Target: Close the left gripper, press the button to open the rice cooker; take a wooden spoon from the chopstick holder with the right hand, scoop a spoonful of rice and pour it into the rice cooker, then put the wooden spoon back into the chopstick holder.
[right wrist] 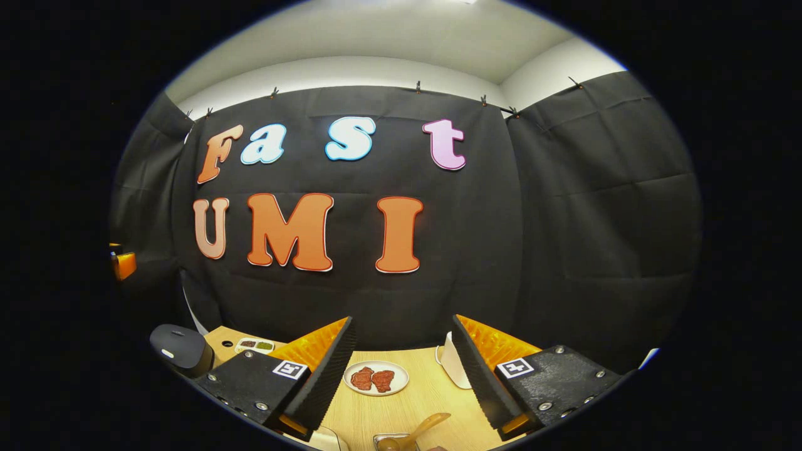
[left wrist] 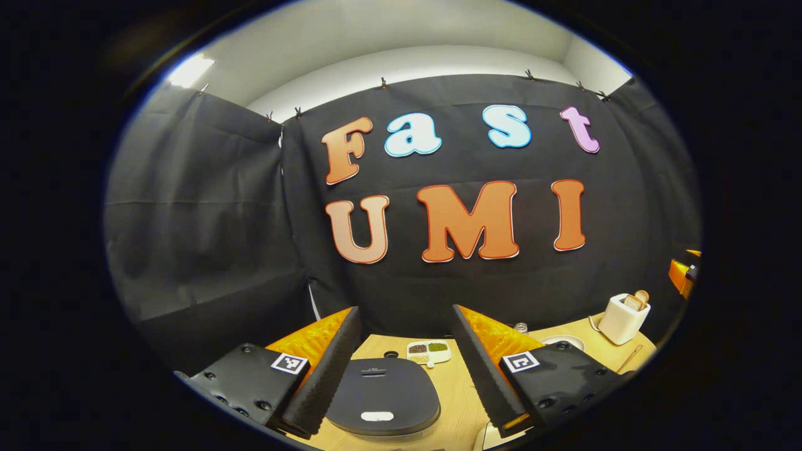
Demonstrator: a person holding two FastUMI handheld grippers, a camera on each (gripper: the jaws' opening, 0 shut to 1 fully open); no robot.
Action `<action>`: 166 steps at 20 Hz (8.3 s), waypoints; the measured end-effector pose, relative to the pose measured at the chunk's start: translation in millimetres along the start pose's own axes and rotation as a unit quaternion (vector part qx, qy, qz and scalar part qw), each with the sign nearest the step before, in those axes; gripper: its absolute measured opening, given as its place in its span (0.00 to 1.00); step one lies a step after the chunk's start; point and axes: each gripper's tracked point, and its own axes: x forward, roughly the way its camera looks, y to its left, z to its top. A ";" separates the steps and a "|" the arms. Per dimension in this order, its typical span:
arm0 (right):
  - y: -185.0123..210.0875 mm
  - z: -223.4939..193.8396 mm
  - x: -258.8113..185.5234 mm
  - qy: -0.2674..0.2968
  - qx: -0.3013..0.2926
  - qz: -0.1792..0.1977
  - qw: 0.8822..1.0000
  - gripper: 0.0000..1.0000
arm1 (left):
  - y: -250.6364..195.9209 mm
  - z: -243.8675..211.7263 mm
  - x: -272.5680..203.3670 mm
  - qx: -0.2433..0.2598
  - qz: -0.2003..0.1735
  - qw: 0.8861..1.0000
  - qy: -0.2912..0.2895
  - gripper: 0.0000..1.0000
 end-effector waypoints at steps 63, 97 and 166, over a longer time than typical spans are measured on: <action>-33.5 -131.2 -8.8 0.152 -0.046 -0.017 0.987 0.94 | 69.3 -58.7 78.9 -0.058 0.030 0.987 0.145 0.14; 0.1 -313.2 -5.1 0.407 0.164 0.066 0.896 0.10 | -38.4 -2.8 -55.9 -0.058 0.013 0.998 0.011 0.98; 217.5 -292.3 -77.5 0.386 0.375 0.147 0.830 0.04 | 94.3 -131.0 -24.7 -0.027 -0.025 0.988 0.150 1.00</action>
